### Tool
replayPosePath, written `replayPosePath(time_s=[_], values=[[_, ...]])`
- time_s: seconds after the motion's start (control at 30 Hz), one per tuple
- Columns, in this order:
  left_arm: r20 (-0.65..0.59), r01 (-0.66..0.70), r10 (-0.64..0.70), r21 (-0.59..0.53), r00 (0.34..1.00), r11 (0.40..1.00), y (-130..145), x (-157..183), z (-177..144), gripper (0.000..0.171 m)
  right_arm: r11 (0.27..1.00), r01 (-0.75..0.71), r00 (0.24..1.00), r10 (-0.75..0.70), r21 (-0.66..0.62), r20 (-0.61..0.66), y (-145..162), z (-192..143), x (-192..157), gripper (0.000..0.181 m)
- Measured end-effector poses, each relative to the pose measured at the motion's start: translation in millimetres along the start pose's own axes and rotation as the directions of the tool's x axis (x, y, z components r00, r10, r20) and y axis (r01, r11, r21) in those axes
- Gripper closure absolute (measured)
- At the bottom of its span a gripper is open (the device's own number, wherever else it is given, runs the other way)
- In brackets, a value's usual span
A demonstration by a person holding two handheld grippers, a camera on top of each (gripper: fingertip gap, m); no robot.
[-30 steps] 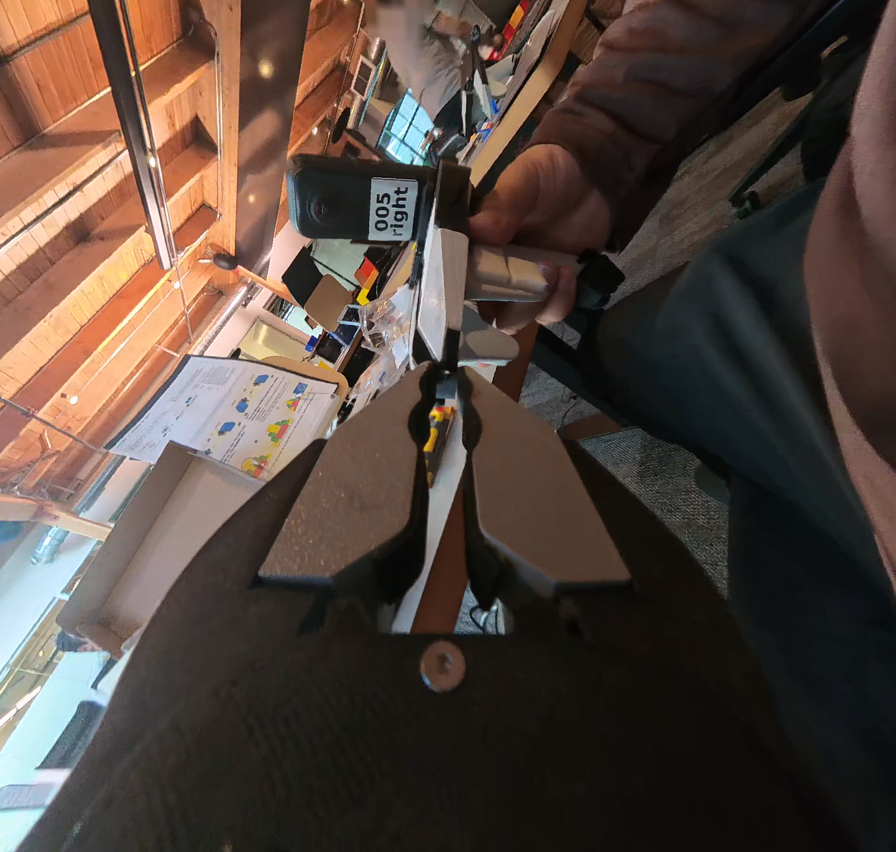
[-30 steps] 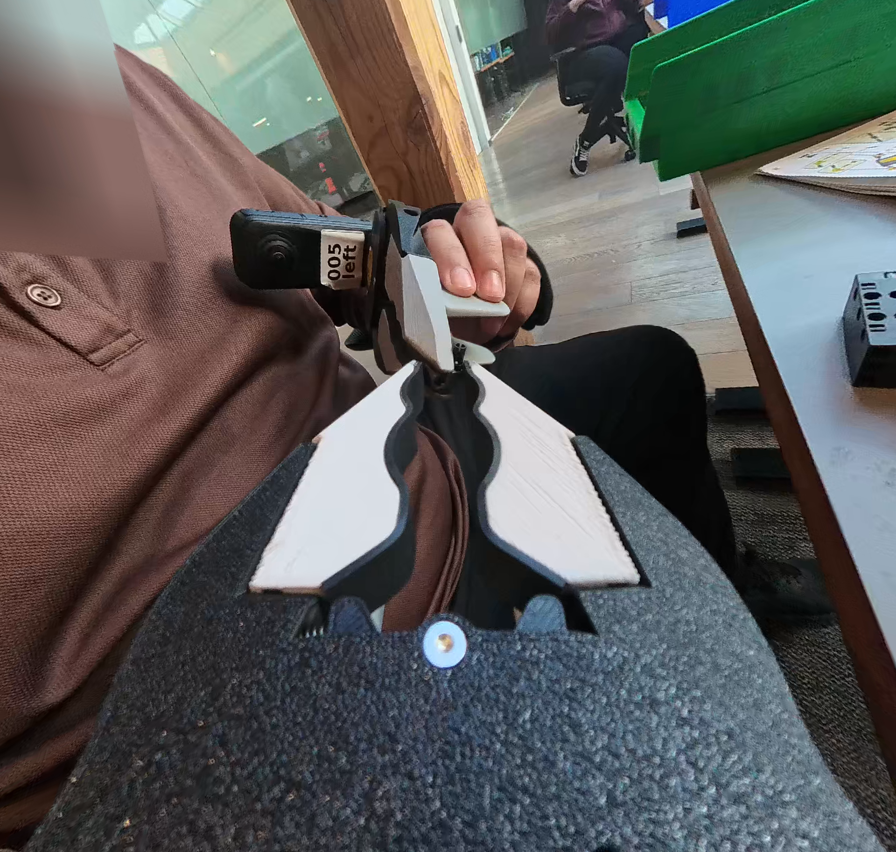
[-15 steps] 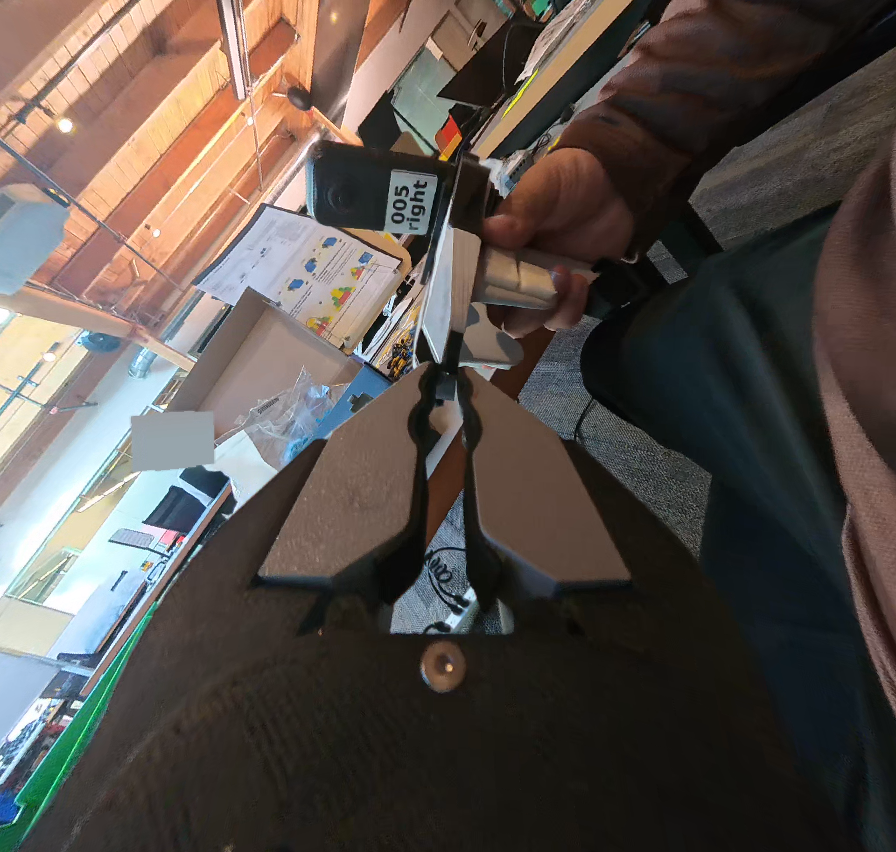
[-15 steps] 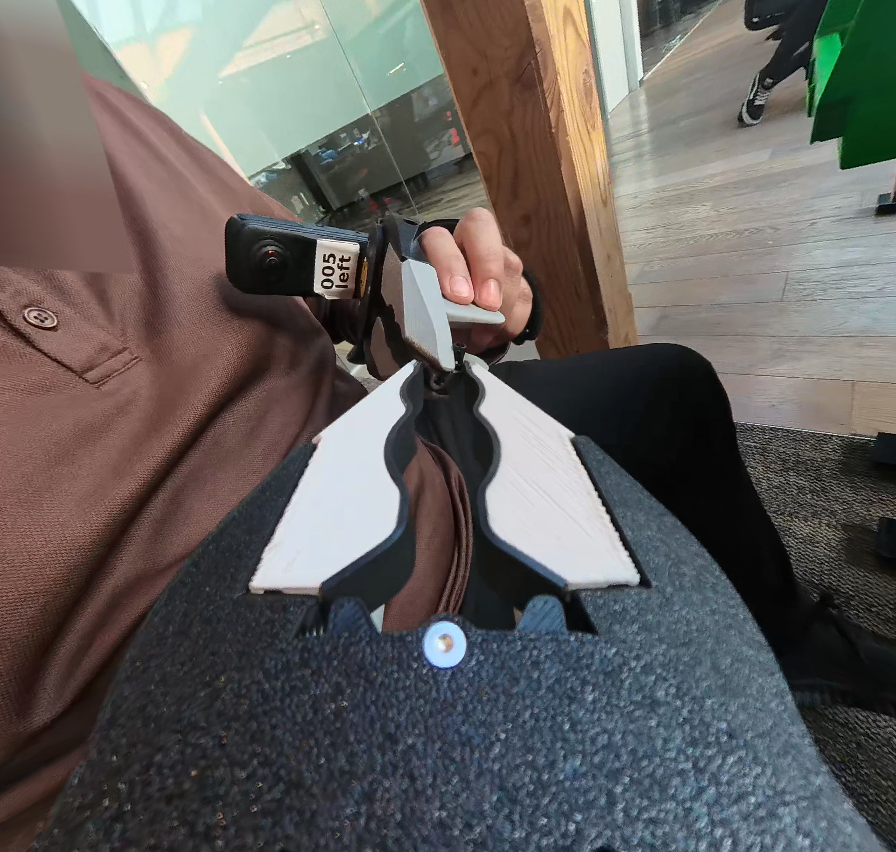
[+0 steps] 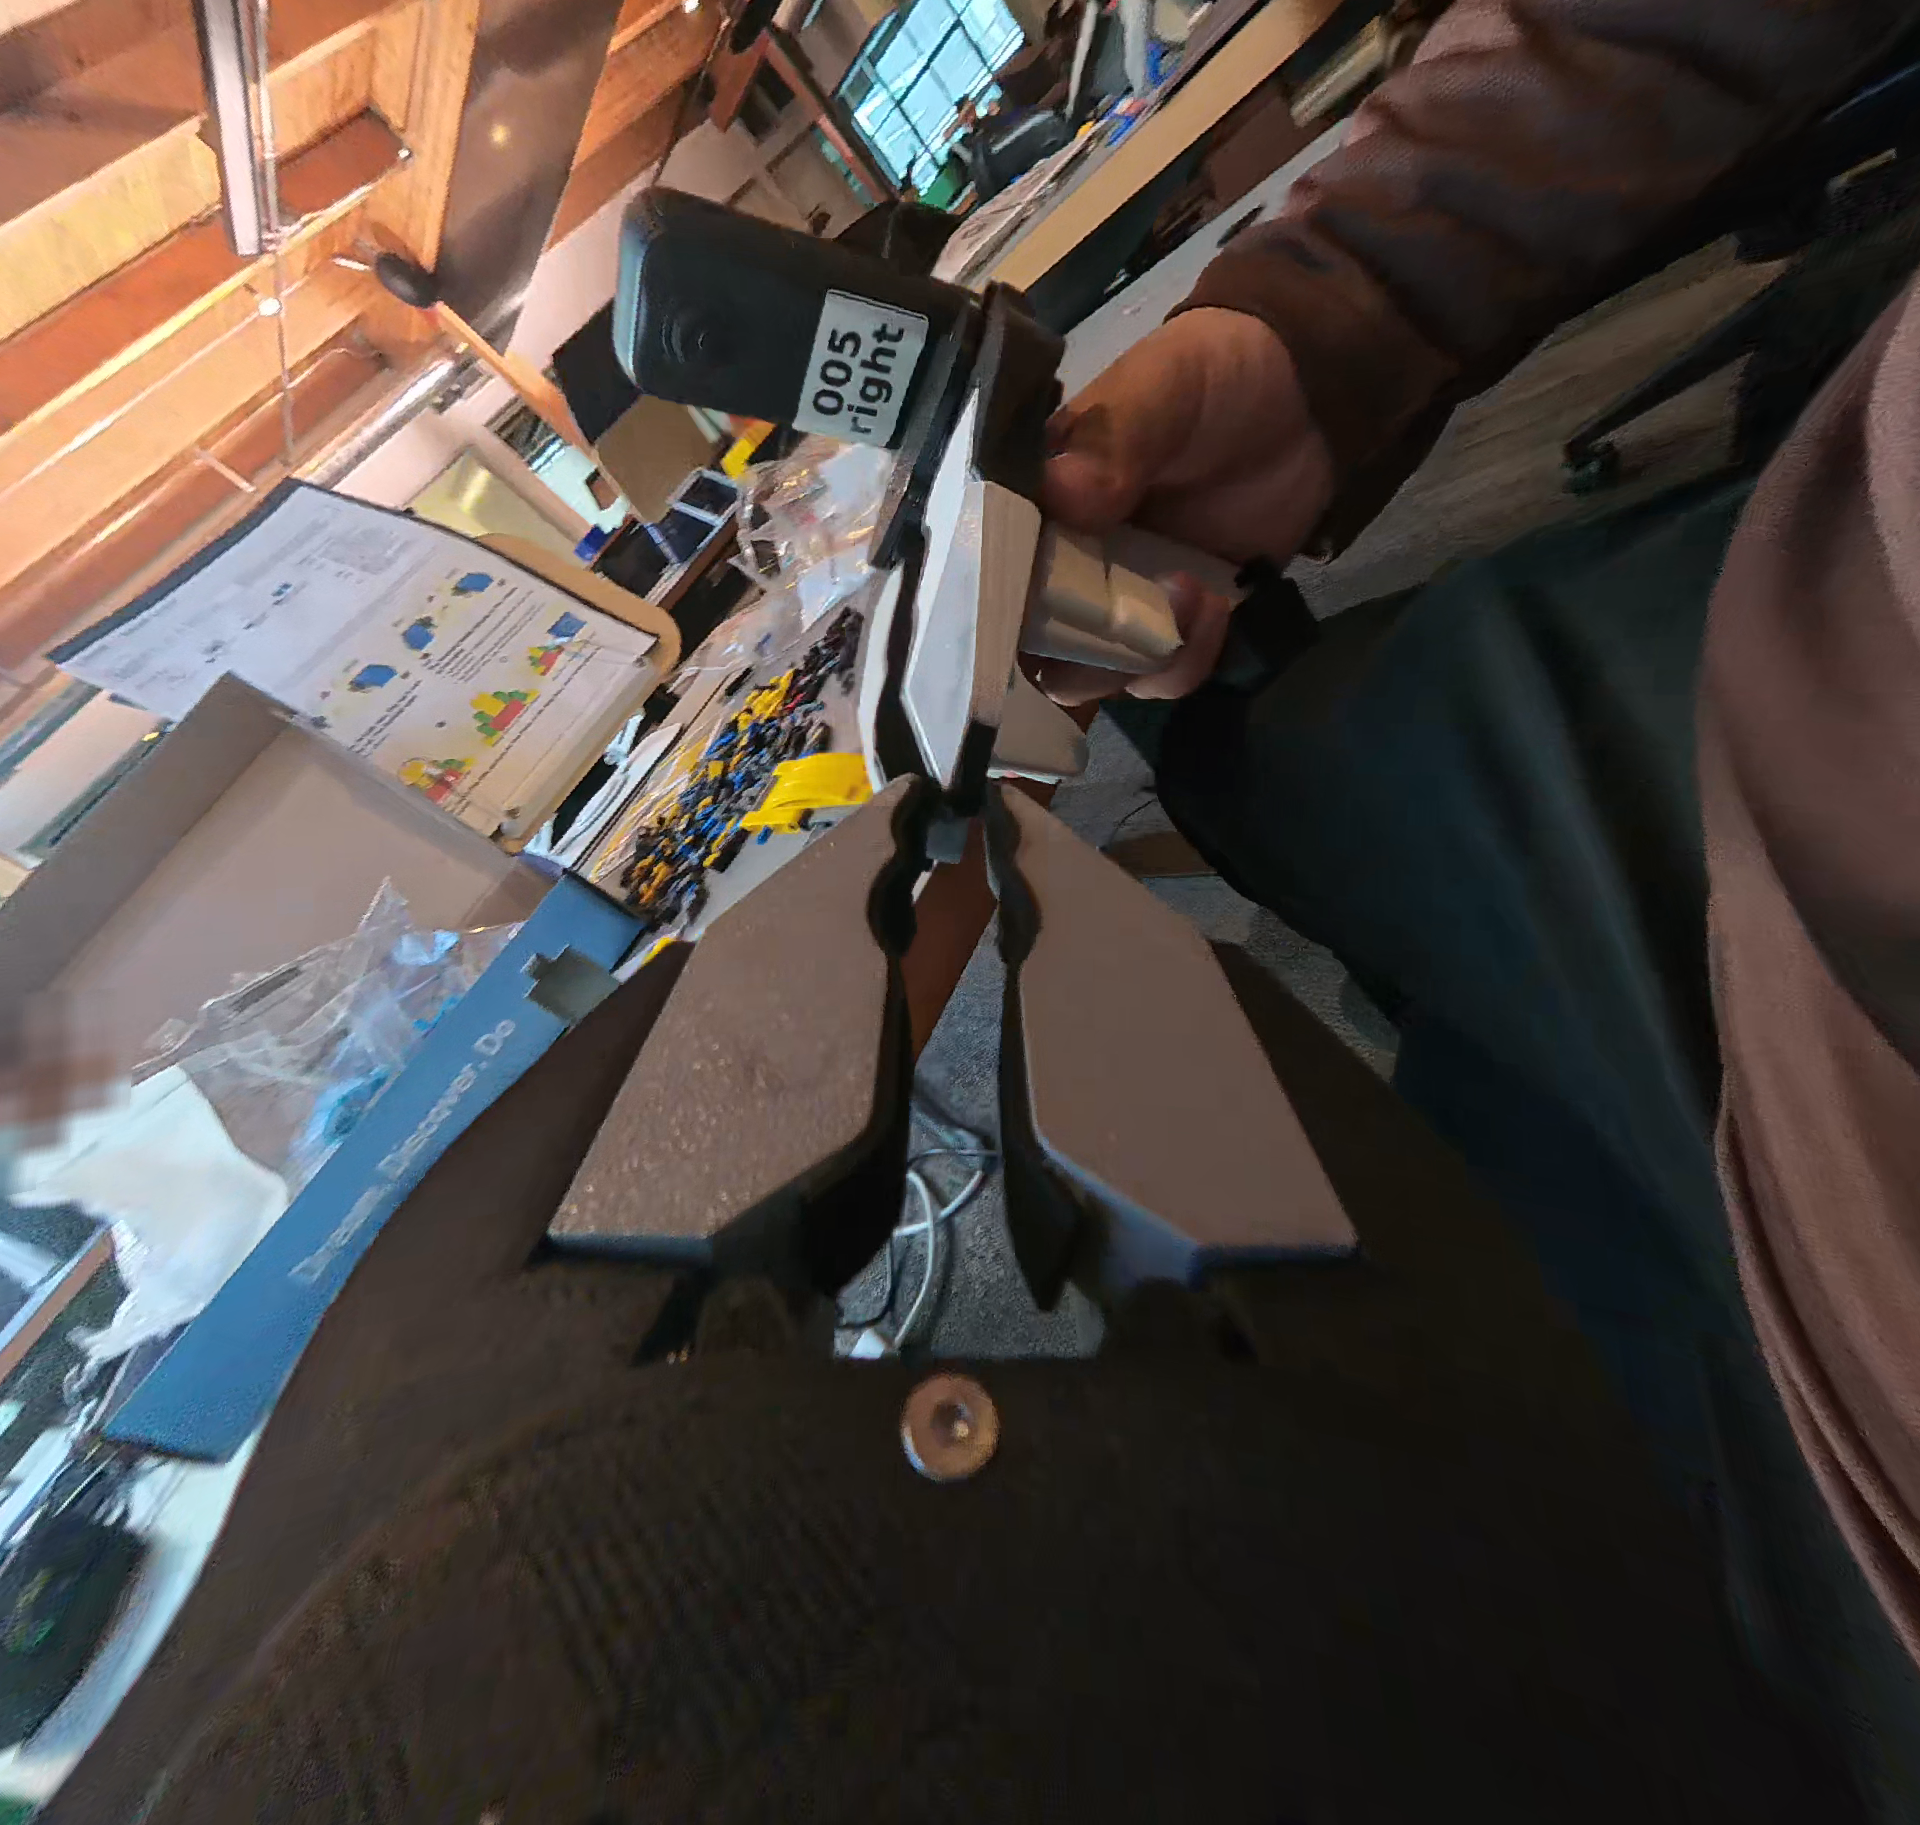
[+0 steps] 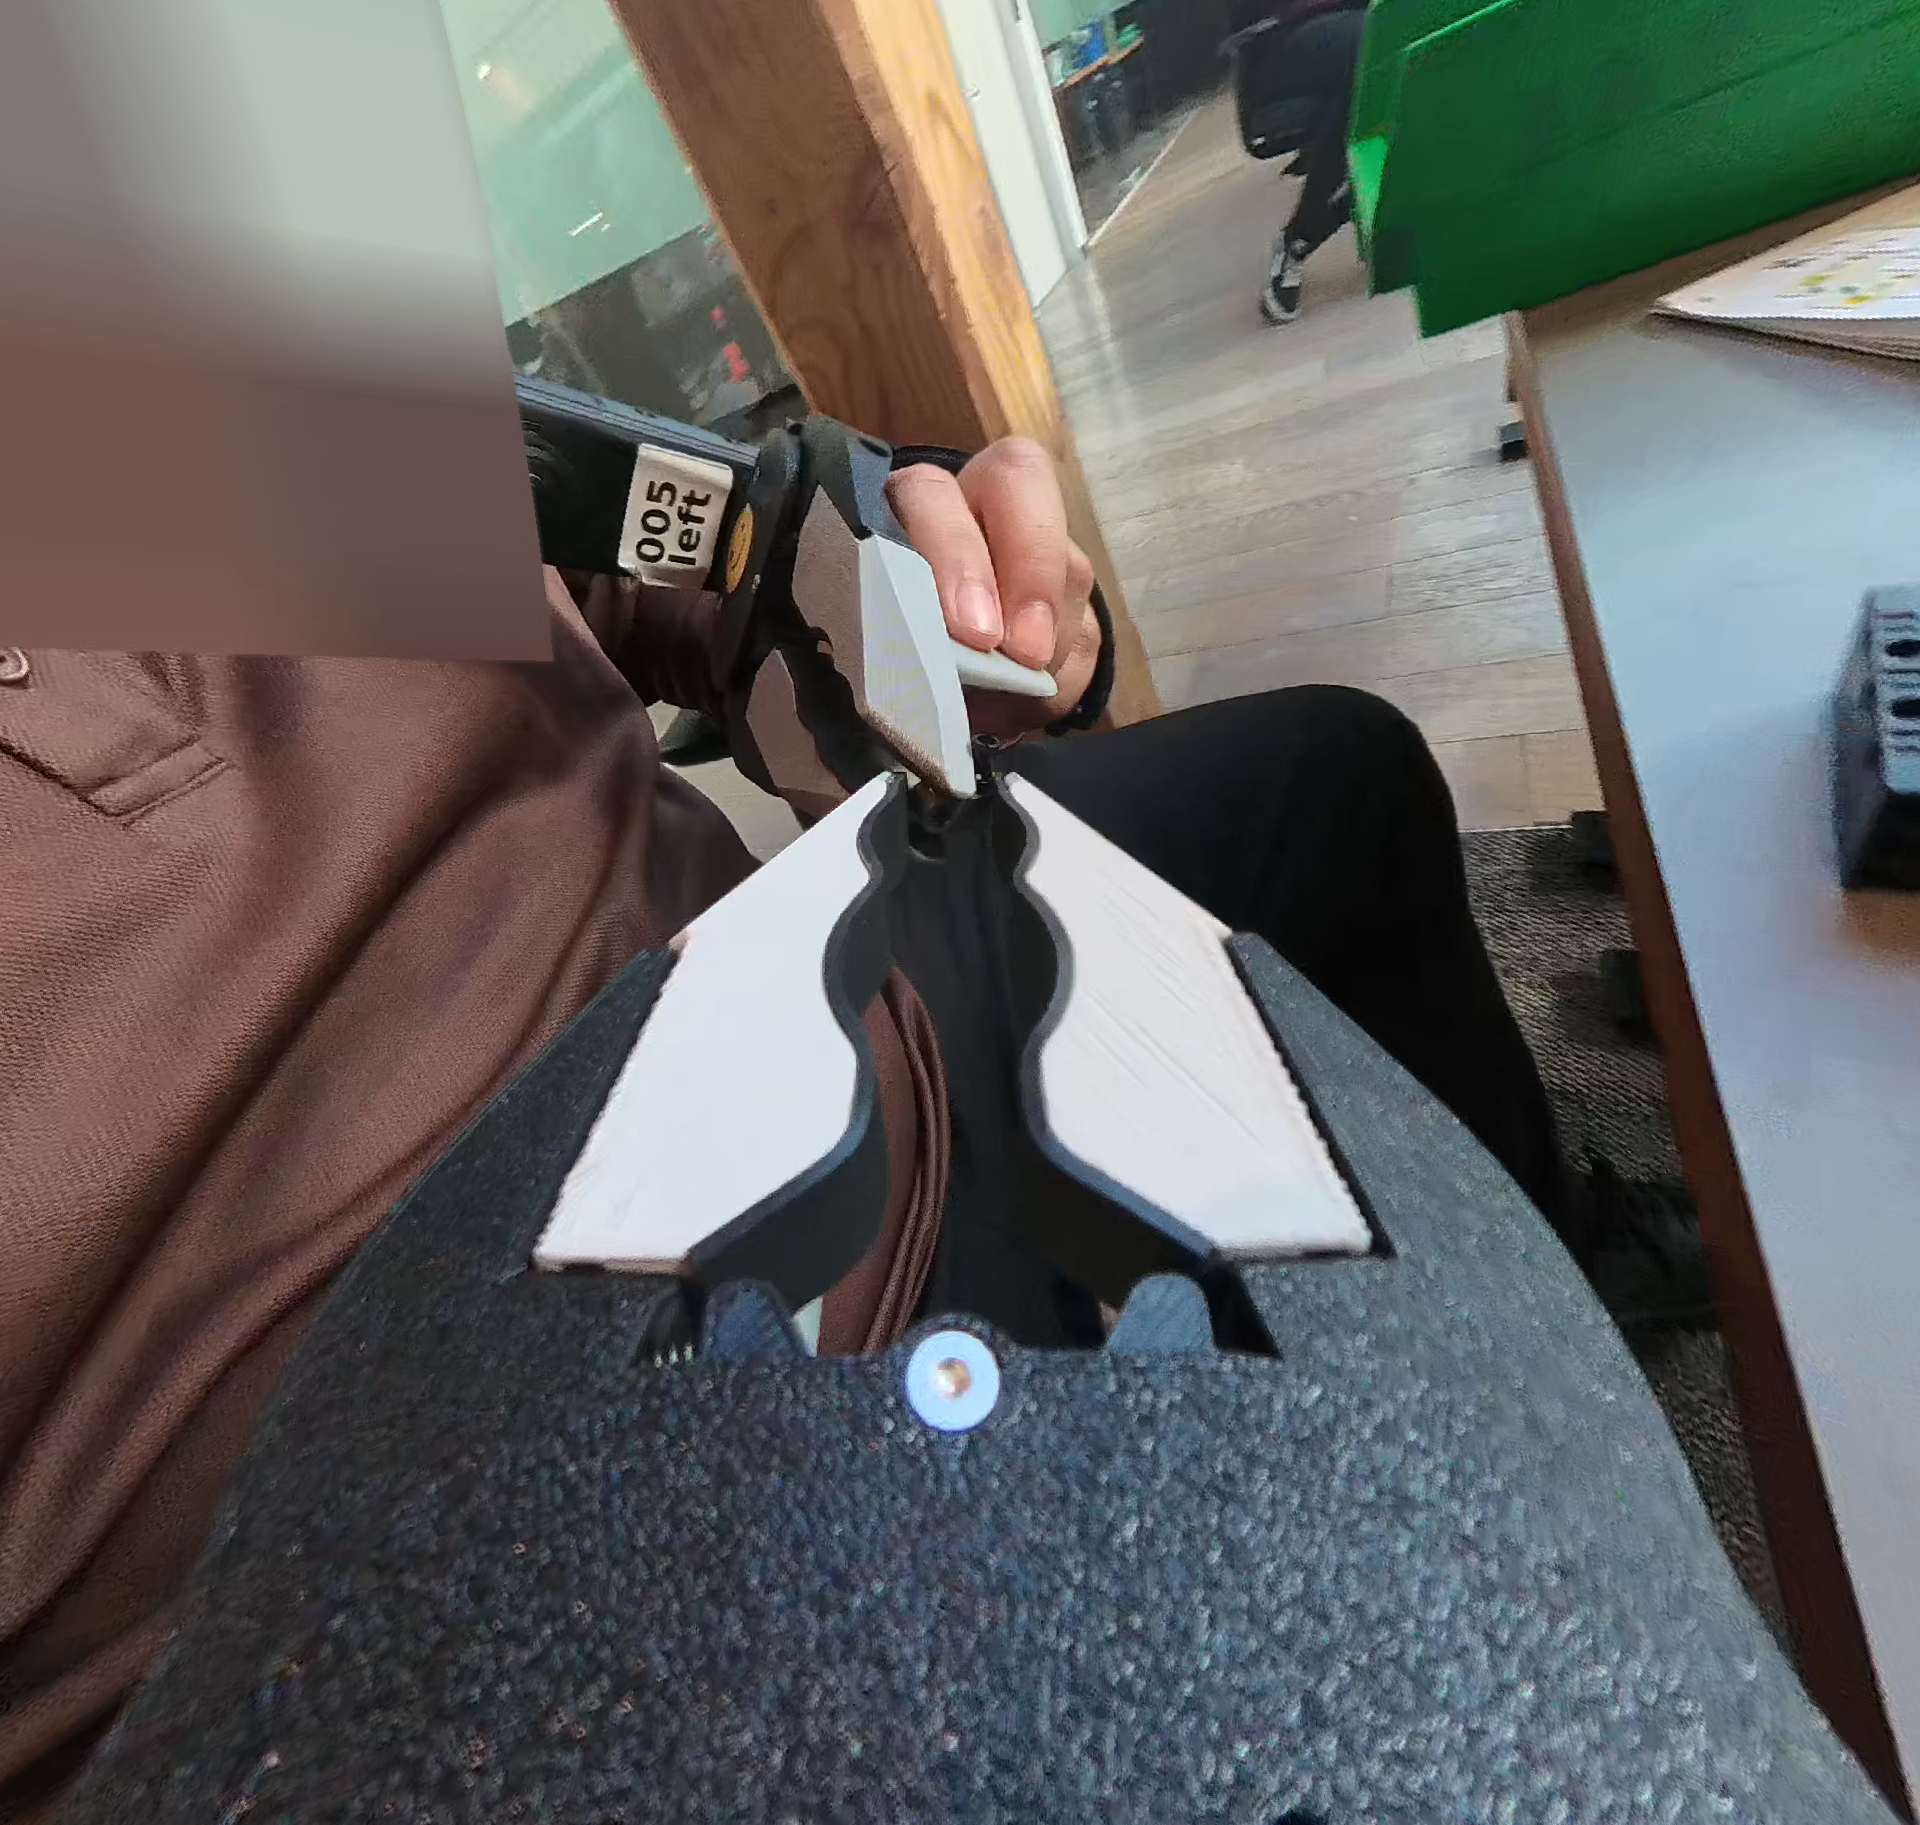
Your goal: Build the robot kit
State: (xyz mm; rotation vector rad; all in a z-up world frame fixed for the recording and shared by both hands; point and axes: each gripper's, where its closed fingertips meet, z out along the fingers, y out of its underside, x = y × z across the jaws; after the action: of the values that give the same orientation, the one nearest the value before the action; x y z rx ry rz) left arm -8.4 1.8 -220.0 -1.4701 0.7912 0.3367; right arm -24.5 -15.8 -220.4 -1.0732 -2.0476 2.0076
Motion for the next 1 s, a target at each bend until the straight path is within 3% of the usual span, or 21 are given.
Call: replayPosePath(time_s=[0.3, 0.57, 0.77, 1.0], values=[[-0.198, 0.045, -0.015, 0.149, 0.980, 0.988, -14.9, 11.0, 38.8, 0.161, 0.982, -0.059, 0.971, 0.098, 0.179, -0.219, 5.0, -44.8, 1.3, 0.169], [-0.276, 0.059, 0.000, 0.205, 0.961, 0.977, -28.5, 24.9, 59.6, 0.160, 0.963, -0.061, 0.933, 0.149, 0.264, -0.327, 12.6, -71.8, -6.6, 0.169], [-0.225, 0.107, -0.069, 0.164, 0.972, 0.981, -22.7, 16.9, 52.4, 0.158, 0.969, -0.063, 0.948, 0.133, 0.240, -0.289, 7.5, -63.7, -1.1, 0.169], [-0.081, 0.131, -0.125, 0.062, 0.989, 0.989, -3.3, -1.9, 27.0, 0.159, 0.978, -0.101, 0.984, 0.125, 0.183, -0.129, -2.8, -31.3, 11.7, 0.169]])
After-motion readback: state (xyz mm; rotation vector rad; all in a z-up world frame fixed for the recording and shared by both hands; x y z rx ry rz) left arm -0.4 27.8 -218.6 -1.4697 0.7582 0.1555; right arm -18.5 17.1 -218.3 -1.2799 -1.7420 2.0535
